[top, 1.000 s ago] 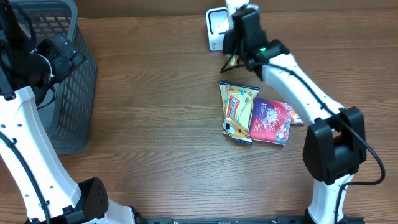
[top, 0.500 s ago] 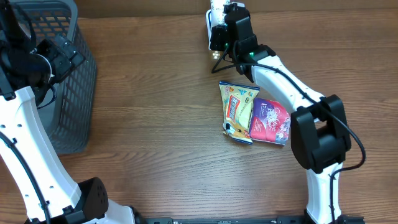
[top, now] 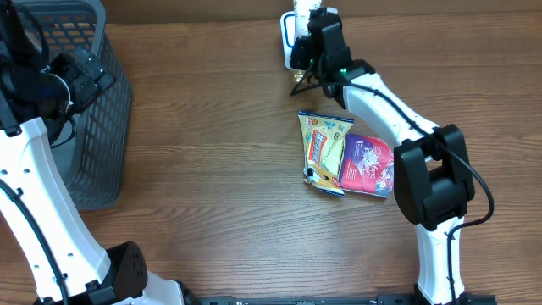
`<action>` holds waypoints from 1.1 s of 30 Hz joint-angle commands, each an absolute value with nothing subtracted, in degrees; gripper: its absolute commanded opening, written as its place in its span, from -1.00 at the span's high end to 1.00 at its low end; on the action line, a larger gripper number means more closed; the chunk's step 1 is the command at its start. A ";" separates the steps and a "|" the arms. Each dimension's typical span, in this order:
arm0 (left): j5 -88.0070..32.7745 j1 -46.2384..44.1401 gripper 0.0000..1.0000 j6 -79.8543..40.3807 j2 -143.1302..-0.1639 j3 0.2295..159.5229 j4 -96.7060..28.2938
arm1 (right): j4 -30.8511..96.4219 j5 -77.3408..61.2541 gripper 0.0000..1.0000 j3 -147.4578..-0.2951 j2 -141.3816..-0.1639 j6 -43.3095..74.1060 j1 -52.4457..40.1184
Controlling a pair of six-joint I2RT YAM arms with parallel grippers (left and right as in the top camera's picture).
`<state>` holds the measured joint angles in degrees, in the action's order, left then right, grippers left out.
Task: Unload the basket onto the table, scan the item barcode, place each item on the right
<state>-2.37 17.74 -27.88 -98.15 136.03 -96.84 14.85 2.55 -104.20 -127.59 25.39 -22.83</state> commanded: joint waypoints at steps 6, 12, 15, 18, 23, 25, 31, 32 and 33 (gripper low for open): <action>-2.57 17.98 -1.00 -26.79 -97.82 136.07 -96.79 | 30.15 4.38 0.93 -121.14 -122.13 28.62 -11.22; -2.57 17.98 -1.00 -26.79 -97.82 136.07 -96.79 | 46.87 4.45 0.93 -124.86 -122.28 31.44 3.40; -2.59 17.98 -1.00 -26.79 -97.82 136.07 -96.79 | 54.02 4.38 0.93 -124.73 -122.98 36.82 10.28; -2.57 17.98 -1.00 -26.79 -97.82 136.07 -96.79 | 59.02 4.43 0.93 -123.79 -123.55 38.41 17.67; -2.57 17.98 -1.00 -26.79 -97.82 136.07 -96.79 | 61.04 4.47 0.93 -120.05 -123.66 37.91 28.51; -2.59 17.98 -0.99 -26.79 -97.82 136.07 -96.79 | 60.75 4.45 0.93 -118.13 -123.68 37.95 32.32; -2.59 17.98 -1.00 -26.79 -97.82 136.07 -96.79 | 55.29 4.40 0.93 -112.12 -123.68 37.30 41.36; -2.57 17.98 -1.00 -26.79 -97.82 136.07 -96.79 | 54.30 4.43 0.93 -111.31 -123.68 37.30 42.48; -2.57 17.98 -0.99 -26.79 -97.84 136.07 -96.79 | 53.52 4.43 0.93 -110.76 -123.68 37.30 43.31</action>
<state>-2.37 17.74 -27.88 -98.15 136.03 -96.84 55.83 4.05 -111.70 -125.78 37.50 41.56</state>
